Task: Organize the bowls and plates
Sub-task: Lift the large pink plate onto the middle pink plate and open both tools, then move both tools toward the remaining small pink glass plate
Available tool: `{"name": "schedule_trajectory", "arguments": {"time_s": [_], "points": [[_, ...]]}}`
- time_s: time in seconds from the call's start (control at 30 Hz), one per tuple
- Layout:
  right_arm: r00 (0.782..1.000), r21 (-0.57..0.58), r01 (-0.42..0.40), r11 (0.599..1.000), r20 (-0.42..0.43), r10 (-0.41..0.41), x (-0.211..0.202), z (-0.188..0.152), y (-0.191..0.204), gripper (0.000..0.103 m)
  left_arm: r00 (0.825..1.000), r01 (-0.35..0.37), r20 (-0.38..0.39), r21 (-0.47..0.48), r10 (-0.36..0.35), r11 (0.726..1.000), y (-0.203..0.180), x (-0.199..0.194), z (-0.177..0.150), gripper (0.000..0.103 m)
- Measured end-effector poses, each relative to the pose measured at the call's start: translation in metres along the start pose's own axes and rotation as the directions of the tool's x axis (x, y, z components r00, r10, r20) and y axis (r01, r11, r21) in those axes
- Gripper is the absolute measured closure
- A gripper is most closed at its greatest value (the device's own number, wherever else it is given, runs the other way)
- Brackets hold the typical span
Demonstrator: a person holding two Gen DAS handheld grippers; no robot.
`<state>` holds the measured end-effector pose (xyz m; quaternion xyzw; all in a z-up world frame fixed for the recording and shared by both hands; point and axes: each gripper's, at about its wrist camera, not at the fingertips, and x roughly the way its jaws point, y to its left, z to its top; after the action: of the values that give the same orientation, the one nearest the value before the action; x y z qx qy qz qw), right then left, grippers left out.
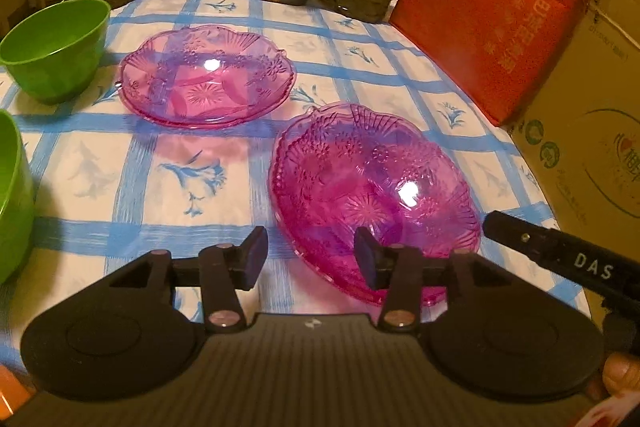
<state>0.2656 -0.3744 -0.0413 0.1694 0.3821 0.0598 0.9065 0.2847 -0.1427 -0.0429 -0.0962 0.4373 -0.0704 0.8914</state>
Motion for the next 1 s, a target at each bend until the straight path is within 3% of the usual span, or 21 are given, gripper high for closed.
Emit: {"name": "schedule_trajectory", "arguments": {"time_s": [0.6,1.0], "points": [[0.998,0.017,0.020,1.000,-0.066,-0.019,-0.042,-0.037,0.023,0.041,0.999,-0.040,0.016,-0.077,0.042,0.996,0.025,-0.051,-0.022,0.060],[0.997,-0.007,0.004,1.000,-0.075,-0.005,-0.078,-0.058,0.050,0.041,0.997,-0.077,0.025,-0.073,0.079,0.994,0.034,-0.095,-0.046,0.050]]}}
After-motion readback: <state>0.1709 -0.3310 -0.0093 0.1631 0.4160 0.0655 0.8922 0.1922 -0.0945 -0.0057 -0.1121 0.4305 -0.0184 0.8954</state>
